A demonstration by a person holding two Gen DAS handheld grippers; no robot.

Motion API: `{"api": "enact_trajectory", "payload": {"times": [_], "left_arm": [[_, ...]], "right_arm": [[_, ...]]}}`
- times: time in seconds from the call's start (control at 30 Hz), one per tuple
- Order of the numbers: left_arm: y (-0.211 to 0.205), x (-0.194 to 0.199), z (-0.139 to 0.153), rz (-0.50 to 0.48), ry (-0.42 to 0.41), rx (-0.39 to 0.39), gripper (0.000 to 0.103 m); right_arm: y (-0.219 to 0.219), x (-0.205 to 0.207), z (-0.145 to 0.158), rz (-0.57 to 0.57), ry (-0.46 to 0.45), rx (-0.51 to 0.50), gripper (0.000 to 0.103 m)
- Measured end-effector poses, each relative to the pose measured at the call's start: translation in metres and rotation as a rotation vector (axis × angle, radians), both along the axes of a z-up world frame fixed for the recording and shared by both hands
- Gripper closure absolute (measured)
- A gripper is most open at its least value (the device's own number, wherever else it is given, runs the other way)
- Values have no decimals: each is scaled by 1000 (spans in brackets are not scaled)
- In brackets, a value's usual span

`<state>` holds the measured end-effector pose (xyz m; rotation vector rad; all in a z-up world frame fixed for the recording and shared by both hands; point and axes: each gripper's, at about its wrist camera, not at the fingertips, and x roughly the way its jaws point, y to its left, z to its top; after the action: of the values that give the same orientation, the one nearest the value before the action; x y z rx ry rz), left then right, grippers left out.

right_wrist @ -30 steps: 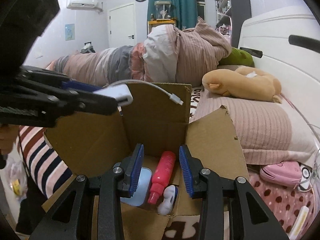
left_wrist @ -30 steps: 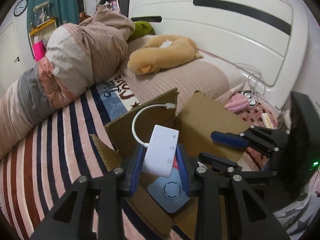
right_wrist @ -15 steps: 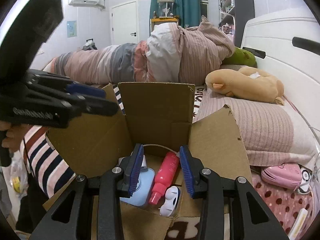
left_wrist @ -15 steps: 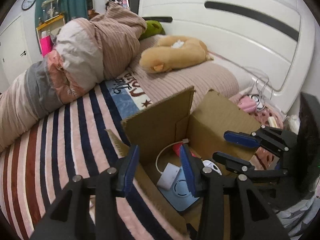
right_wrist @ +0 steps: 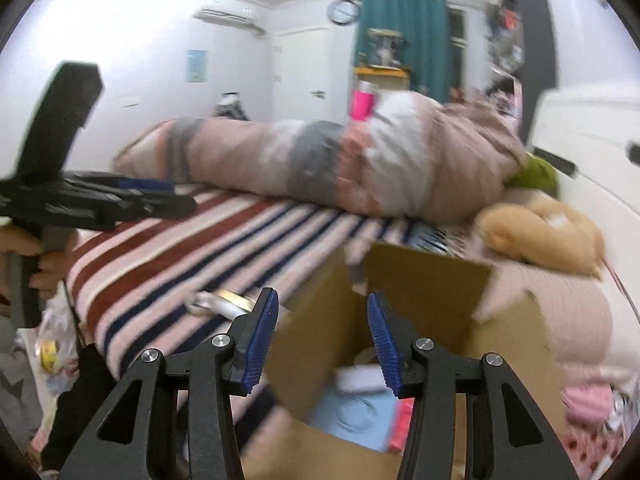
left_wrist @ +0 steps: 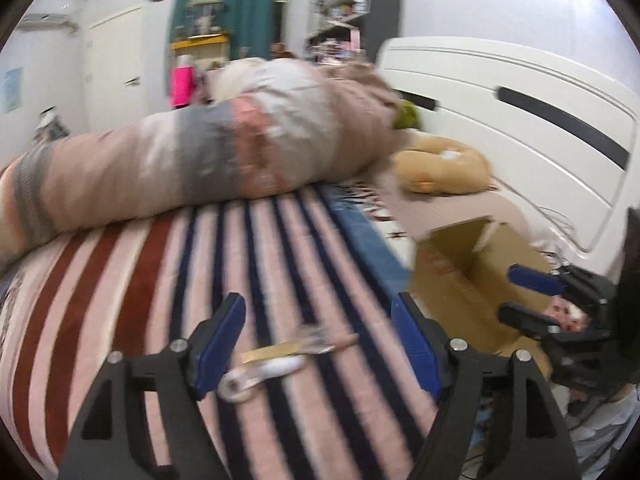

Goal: Organize rigid objects
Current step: 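Grasp the tape roll with the left gripper while the right grasps the white bottle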

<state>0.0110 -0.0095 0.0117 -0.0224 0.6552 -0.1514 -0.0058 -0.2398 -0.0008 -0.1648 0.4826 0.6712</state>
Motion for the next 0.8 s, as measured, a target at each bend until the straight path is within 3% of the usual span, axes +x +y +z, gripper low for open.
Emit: {"api": "enact_trajectory", "payload": {"times": [0.17, 0.33, 0.4, 0.47, 0.67, 0.8], "left_arm": [[56, -14, -29, 95, 25, -21, 30], [94, -14, -69, 145, 79, -40, 29], [104, -10, -86, 149, 106, -48, 29], [113, -5, -104, 145, 132, -61, 29], [131, 7, -145, 145, 207, -116, 29], [135, 14, -160, 142, 233, -130, 29]], "right_arm": [[73, -6, -8, 159, 55, -8, 60], [129, 4, -46, 224, 184, -42, 60], [143, 15, -70, 212, 237, -73, 58], [152, 29, -92, 179, 294, -91, 50], [160, 80, -153, 24, 408, -143, 49], [168, 94, -168, 1, 439, -129, 49]]}}
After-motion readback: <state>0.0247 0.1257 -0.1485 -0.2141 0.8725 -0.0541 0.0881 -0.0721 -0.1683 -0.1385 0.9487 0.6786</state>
